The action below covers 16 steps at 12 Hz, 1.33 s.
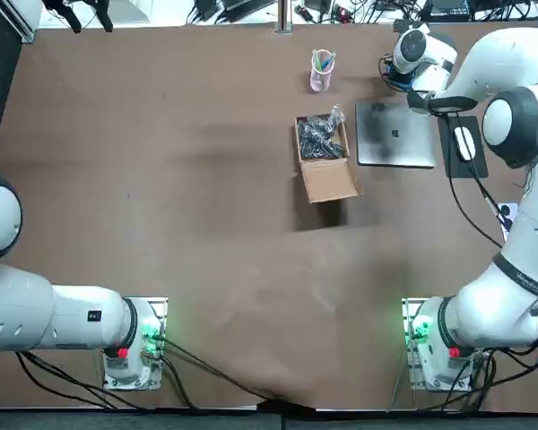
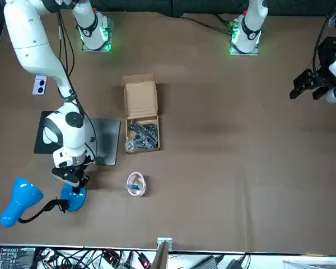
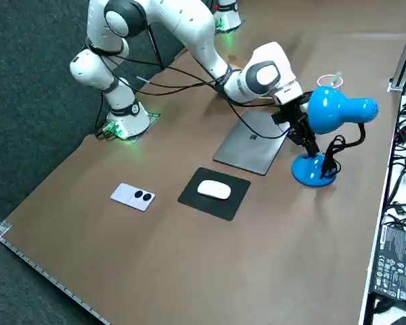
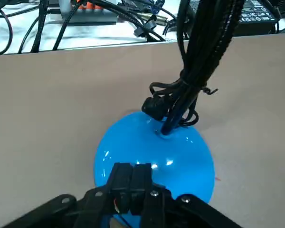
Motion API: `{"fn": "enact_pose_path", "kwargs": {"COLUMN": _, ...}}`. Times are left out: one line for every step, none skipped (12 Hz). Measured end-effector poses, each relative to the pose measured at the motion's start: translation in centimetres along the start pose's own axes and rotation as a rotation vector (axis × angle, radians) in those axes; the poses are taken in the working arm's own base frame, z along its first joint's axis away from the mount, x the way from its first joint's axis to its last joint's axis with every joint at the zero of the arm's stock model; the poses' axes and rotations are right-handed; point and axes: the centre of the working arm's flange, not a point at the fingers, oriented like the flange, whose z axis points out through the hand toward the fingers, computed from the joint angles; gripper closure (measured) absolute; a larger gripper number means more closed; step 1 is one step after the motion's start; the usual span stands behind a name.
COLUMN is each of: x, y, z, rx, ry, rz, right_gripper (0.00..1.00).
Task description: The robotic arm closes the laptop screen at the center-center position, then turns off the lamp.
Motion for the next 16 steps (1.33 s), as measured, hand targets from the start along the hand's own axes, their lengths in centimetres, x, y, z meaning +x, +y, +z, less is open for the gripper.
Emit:
{"fn": "enact_pose_path", "kwargs": {"x": 0.0, "y": 0.1, "z": 0.0, "rx": 0.000, "ry": 0.001, "rz": 0.000, "right_gripper": 0.98}}
{"fn": "enact_pose_path", "kwargs": {"x": 0.1, "y": 0.2, "z": 0.0, "rx": 0.000, "ry": 0.001, "rz": 0.001, "right_gripper": 0.98}}
{"fn": "enact_pose_path", "kwargs": {"x": 0.1, "y": 0.2, "z": 0.1, "rx": 0.000, "ry": 0.002, "rz": 0.002, "right_gripper": 0.98}}
{"fn": "enact_pose_path", "kwargs": {"x": 0.2, "y": 0.3, "z": 0.1, "rx": 0.001, "ry": 0.002, "rz": 0.002, "right_gripper": 0.98}}
{"fn": "enact_pose_path", "kwargs": {"x": 0.2, "y": 0.3, "z": 0.1, "rx": 0.001, "ry": 0.003, "rz": 0.002, "right_gripper": 0.98}}
{"fn": "enact_pose_path", "kwargs": {"x": 0.2, "y": 0.3, "z": 0.1, "rx": 0.001, "ry": 0.004, "rz": 0.000, "right_gripper": 0.98}}
{"fn": "enact_pose_path", "kwargs": {"x": 0.2, "y": 0.3, "z": 0.1, "rx": 0.001, "ry": 0.005, "rz": -0.001, "right_gripper": 0.98}}
{"fn": "enact_pose_path", "kwargs": {"x": 0.3, "y": 0.3, "z": 0.0, "rx": 0.001, "ry": 0.006, "rz": 0.000, "right_gripper": 0.98}}
{"fn": "enact_pose_path", "kwargs": {"x": 0.5, "y": 0.2, "z": -0.1, "rx": 0.003, "ry": 0.011, "rz": 0.000, "right_gripper": 0.98}}
{"fn": "enact_pose_path", "kwargs": {"x": 1.0, "y": 0.2, "z": -0.3, "rx": 0.004, "ry": 0.022, "rz": -0.002, "right_gripper": 0.98}}
{"fn": "enact_pose_path", "kwargs": {"x": 1.6, "y": 0.2, "z": -0.7, "rx": 0.006, "ry": 0.036, "rz": -0.006, "right_gripper": 0.98}}
{"fn": "enact_pose_path", "kwargs": {"x": 2.3, "y": 0.2, "z": -1.2, "rx": 0.008, "ry": 0.053, "rz": -0.008, "right_gripper": 0.98}}
{"fn": "enact_pose_path", "kwargs": {"x": 3.0, "y": 0.2, "z": -1.9, "rx": 0.009, "ry": 0.069, "rz": -0.011, "right_gripper": 0.98}}
{"fn": "enact_pose_path", "kwargs": {"x": 3.7, "y": 0.1, "z": -2.6, "rx": 0.006, "ry": 0.082, "rz": -0.012, "right_gripper": 0.97}}
{"fn": "enact_pose_path", "kwargs": {"x": 4.2, "y": 0.0, "z": -3.4, "rx": -0.003, "ry": 0.094, "rz": -0.012, "right_gripper": 0.96}}
{"fn": "enact_pose_path", "kwargs": {"x": 4.6, "y": -0.3, "z": -4.0, "rx": -0.014, "ry": 0.102, "rz": -0.015, "right_gripper": 0.89}}
